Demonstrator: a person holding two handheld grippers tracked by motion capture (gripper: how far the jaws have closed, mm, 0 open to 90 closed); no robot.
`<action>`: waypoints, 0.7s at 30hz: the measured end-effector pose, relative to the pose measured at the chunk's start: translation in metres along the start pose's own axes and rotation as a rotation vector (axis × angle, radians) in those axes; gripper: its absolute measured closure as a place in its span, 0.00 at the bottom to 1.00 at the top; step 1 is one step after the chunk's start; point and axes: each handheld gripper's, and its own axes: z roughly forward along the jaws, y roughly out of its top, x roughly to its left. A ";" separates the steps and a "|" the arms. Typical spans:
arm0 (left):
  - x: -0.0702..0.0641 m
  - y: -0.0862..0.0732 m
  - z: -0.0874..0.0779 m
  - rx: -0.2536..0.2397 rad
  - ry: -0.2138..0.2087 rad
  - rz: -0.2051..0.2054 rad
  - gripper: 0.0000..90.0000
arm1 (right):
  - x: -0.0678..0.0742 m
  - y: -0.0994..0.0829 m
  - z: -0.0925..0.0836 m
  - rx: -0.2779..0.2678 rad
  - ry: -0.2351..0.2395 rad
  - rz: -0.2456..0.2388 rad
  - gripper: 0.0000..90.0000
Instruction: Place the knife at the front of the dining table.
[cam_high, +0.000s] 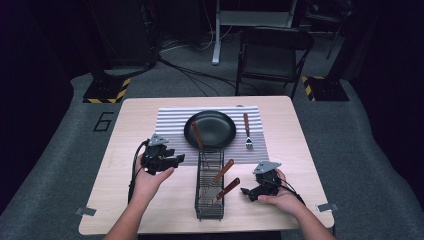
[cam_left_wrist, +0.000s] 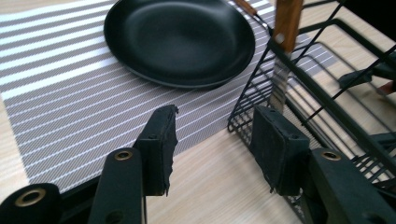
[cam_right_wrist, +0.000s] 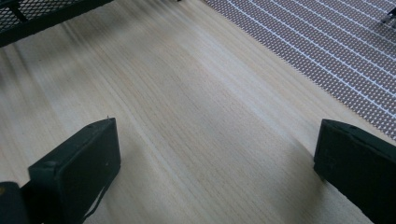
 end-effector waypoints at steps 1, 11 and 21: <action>-0.001 0.001 0.000 -0.003 -0.002 -0.001 0.57 | 0.000 0.000 0.000 0.000 0.000 0.000 0.00; -0.011 0.015 0.005 -0.021 -0.051 0.011 0.60 | 0.000 0.000 0.000 0.000 0.000 0.000 0.00; -0.019 0.026 0.016 -0.043 -0.070 0.024 0.61 | 0.000 0.000 0.000 0.000 0.000 0.000 0.00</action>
